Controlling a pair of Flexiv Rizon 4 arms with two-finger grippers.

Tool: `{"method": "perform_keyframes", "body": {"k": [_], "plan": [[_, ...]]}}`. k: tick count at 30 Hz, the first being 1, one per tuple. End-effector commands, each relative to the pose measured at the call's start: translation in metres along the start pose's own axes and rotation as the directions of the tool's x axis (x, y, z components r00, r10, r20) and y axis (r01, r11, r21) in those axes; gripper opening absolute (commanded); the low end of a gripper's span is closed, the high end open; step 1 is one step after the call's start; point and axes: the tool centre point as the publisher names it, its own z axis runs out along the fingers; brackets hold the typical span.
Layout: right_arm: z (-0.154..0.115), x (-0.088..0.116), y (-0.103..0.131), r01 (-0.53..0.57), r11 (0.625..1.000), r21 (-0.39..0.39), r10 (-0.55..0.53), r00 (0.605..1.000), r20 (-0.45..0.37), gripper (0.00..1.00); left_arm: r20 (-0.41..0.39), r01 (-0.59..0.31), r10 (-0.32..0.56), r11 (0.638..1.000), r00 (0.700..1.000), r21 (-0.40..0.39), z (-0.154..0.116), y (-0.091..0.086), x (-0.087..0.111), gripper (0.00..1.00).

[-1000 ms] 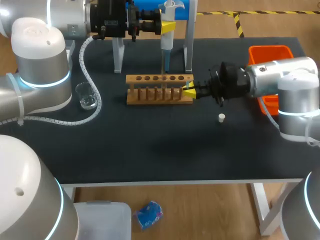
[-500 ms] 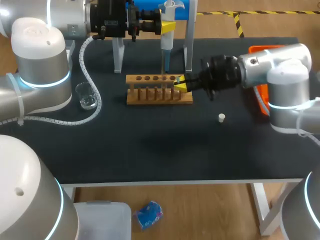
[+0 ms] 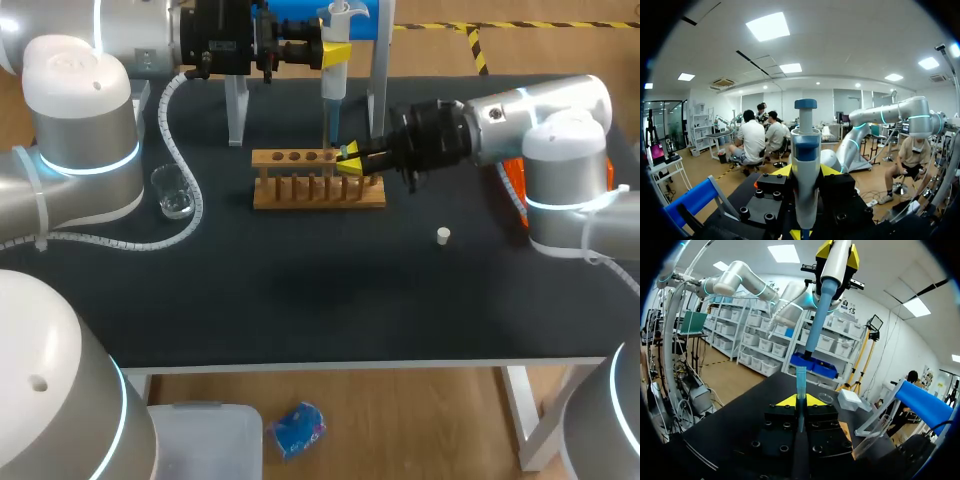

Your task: Invert the test tube, pick up the pipette, mount the tip to pipette, aspirate from beaker and dispense into the tube, eject the tip, return the pipette, and cap with the stopper.

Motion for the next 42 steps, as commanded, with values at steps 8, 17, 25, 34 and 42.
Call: {"method": "perform_keyframes", "body": {"k": [8, 17, 25, 34, 42], "plan": [[0.012, -0.006, -0.003, 0.001, 1.000, -0.003, -0.001, 1.000, -0.012, 0.00, -0.001, 0.000, 0.000, 1.000, 1.000, 0.000, 0.000, 0.000, 0.000, 0.00], [0.015, -0.010, -0.002, 0.001, 1.000, -0.012, -0.001, 1.000, -0.006, 0.00, -0.001, 0.000, 0.000, 1.000, 1.000, 0.000, 0.000, 0.000, 0.000, 0.00], [0.013, -0.010, 0.006, 0.012, 0.999, -0.031, -0.012, 1.000, 0.000, 0.00, -0.001, 0.000, 0.000, 1.000, 1.000, 0.000, 0.000, 0.000, 0.000, 0.00], [0.013, -0.005, 0.008, 0.015, 0.999, -0.043, -0.015, 1.000, -0.007, 0.00, -0.001, 0.000, 0.000, 1.000, 1.000, 0.000, 0.000, 0.000, 0.000, 0.00], [0.015, -0.001, 0.007, 0.007, 0.999, -0.045, -0.008, 1.000, -0.014, 0.00, -0.001, 0.000, 0.000, 1.000, 1.000, 0.000, 0.000, 0.000, 0.000, 0.00]]}}
